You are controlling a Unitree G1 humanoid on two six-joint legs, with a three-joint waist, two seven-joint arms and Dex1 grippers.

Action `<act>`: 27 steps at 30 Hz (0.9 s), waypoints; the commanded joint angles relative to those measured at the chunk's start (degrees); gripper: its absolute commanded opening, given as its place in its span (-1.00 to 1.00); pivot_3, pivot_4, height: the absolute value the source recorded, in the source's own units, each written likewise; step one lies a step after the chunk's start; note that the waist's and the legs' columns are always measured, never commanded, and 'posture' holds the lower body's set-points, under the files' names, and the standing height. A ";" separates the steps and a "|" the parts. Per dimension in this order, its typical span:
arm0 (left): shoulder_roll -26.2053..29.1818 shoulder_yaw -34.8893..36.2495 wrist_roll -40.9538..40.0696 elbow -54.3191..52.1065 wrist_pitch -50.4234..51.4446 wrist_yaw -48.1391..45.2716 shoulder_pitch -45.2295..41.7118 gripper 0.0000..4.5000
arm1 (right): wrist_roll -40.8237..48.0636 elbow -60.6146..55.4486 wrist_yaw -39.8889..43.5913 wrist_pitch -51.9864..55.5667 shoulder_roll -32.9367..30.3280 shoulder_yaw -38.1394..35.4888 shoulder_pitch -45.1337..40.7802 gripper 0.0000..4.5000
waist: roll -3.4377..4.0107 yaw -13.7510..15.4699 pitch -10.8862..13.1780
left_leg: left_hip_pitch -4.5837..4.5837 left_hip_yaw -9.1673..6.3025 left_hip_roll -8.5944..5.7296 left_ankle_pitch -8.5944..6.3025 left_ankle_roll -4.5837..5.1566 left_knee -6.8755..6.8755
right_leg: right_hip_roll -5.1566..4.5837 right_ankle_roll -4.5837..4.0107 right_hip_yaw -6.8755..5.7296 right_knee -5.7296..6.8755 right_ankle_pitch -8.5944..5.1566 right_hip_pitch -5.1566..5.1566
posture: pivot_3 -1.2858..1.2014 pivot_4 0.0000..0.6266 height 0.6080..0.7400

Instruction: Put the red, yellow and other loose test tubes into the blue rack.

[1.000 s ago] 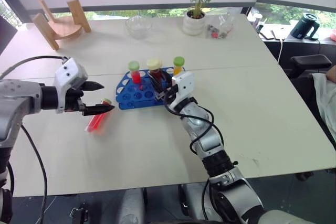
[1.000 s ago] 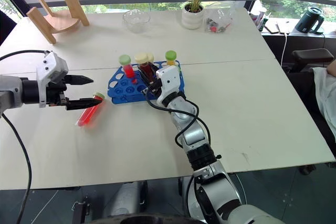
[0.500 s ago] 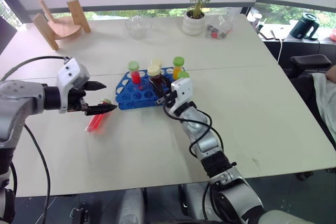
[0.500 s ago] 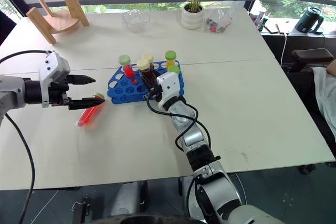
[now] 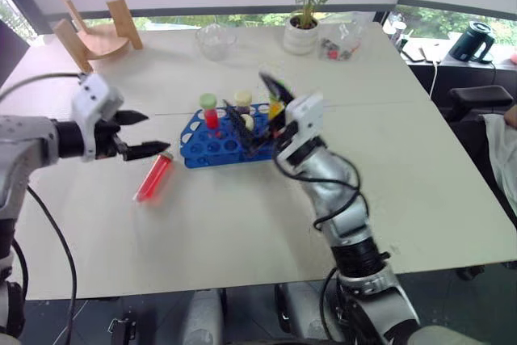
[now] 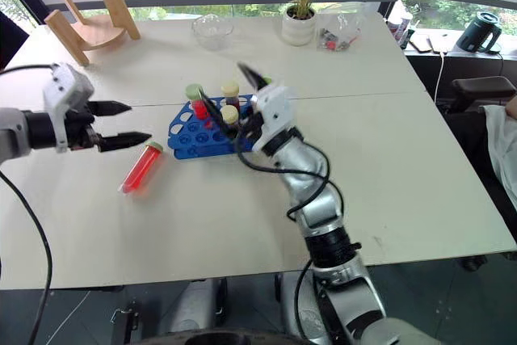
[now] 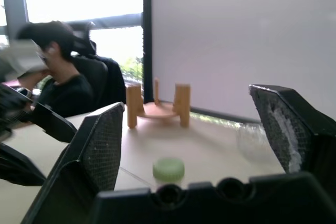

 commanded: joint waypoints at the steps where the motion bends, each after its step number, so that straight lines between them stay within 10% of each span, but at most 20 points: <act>1: 7.38 -7.58 2.89 2.85 14.45 -1.06 -6.08 1.00 | 12.66 -9.88 9.95 16.77 -9.00 -1.64 -2.29 0.86 | 0.01 -0.12 0.01 | 0.01 -0.07 0.01 0.00 0.01 -0.01 | 0.04 0.00 -0.06 -0.02 -0.01 0.04 | 0.03 -0.52 1.00; 7: 4.28 -18.68 4.86 9.38 23.24 -3.11 -19.43 1.00 | 35.56 -15.00 24.44 37.07 -27.18 -8.42 -4.09 0.86 | 0.04 1.43 0.04 | -0.01 -0.07 -0.03 0.00 0.02 0.06 | 0.00 0.00 -0.10 -0.08 -0.03 0.14 | 0.03 -0.52 1.00; 13: -2.15 -29.82 7.21 20.73 30.21 -6.01 -29.00 1.00 | 38.65 -20.26 33.57 42.23 -41.20 -5.29 -1.34 0.86 | -0.01 1.24 0.03 | -0.02 -0.10 -0.03 -0.02 0.05 0.04 | 0.04 0.00 -0.10 -0.11 -0.03 0.11 | 0.03 -0.52 1.00; 25: -13.63 -51.25 16.91 38.46 25.31 -15.93 -39.37 1.00 | 35.88 -22.30 26.22 41.53 -39.44 -4.26 2.59 0.86 | -0.03 1.14 0.05 | -0.21 -0.07 -0.05 -0.03 0.06 0.11 | 0.02 0.02 -0.06 -0.11 -0.04 -0.06 | 0.03 -0.52 1.00; 27: -14.37 -53.11 18.68 39.67 23.25 -17.43 -39.03 0.76 | 35.78 -22.60 24.93 41.53 -39.19 -4.29 2.70 0.90 | -0.01 1.18 0.04 | -0.21 -0.08 -0.05 -0.03 0.06 0.06 | 0.03 0.01 -0.07 -0.11 -0.04 -0.09 | 0.03 -0.52 1.00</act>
